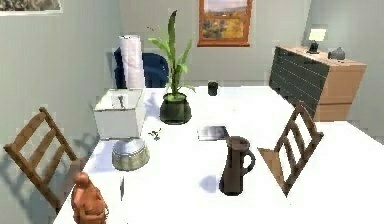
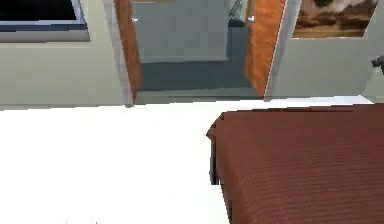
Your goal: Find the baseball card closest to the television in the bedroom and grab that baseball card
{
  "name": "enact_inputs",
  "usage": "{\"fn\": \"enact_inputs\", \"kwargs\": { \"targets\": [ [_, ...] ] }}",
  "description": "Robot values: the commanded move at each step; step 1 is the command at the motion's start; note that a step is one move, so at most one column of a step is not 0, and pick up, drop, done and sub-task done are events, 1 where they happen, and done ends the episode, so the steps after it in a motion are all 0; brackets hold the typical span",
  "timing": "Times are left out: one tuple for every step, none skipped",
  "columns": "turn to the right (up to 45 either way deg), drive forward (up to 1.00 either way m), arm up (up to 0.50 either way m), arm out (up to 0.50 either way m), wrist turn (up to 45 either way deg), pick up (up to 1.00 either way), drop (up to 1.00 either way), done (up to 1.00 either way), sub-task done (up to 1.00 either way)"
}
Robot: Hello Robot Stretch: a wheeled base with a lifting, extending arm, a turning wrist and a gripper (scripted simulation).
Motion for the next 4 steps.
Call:
{"fn": "enact_inputs", "kwargs": {
  "targets": [
    [45.0,0.0,0.0,0.0,0.0,0.0,0.0,0.0,0.0],
    [45.0,0.0,0.0,0.0,0.0,0.0,0.0,0.0,0.0],
    [12.0,0.0,0.0,0.0,0.0,0.0,0.0,0.0,0.0],
    [0.0,0.6,0.0,0.0,0.0,0.0,0.0,0.0,0.0]
  ]
}}
